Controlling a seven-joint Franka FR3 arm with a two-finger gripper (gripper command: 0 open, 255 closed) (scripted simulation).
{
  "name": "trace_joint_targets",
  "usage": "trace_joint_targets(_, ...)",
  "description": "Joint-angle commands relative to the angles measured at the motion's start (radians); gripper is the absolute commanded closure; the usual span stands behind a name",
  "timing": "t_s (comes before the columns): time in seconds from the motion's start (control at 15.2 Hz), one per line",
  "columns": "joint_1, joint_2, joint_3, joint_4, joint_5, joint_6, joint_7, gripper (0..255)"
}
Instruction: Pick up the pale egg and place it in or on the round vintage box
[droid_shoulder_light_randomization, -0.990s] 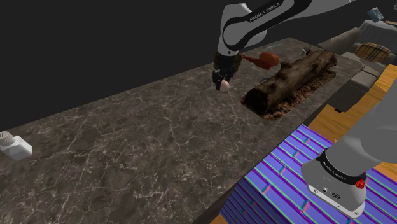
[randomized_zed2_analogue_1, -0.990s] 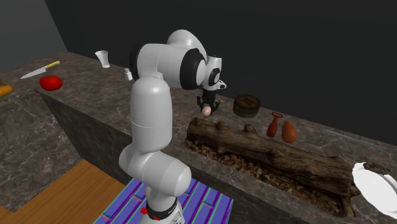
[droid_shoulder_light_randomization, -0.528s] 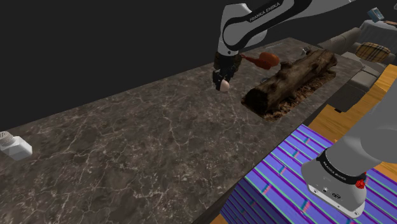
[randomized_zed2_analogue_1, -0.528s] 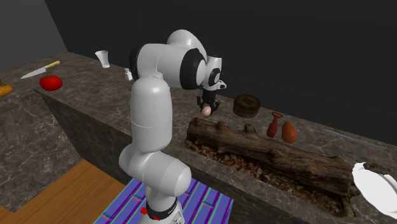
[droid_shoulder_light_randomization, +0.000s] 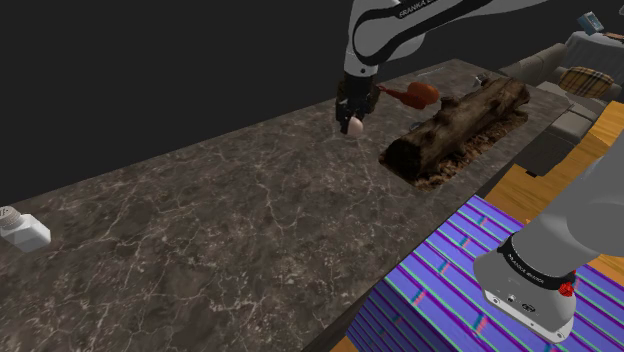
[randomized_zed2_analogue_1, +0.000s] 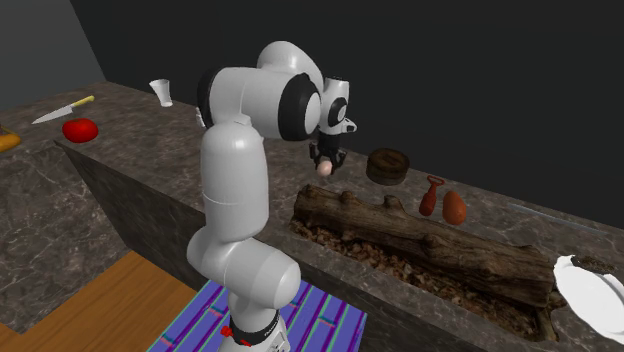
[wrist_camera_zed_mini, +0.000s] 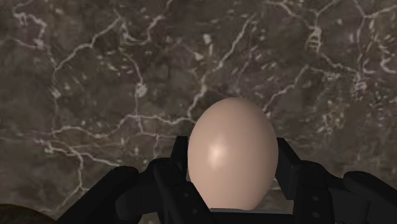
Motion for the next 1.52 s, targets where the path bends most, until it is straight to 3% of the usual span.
trace_joint_targets(0.0, -0.001, -0.014, 0.0, 0.013, 0.0, -0.027, 0.0, 255)
trace_joint_targets(1.45, -0.013, -0.083, -0.01, 0.213, -0.001, -0.297, -0.008, 255)
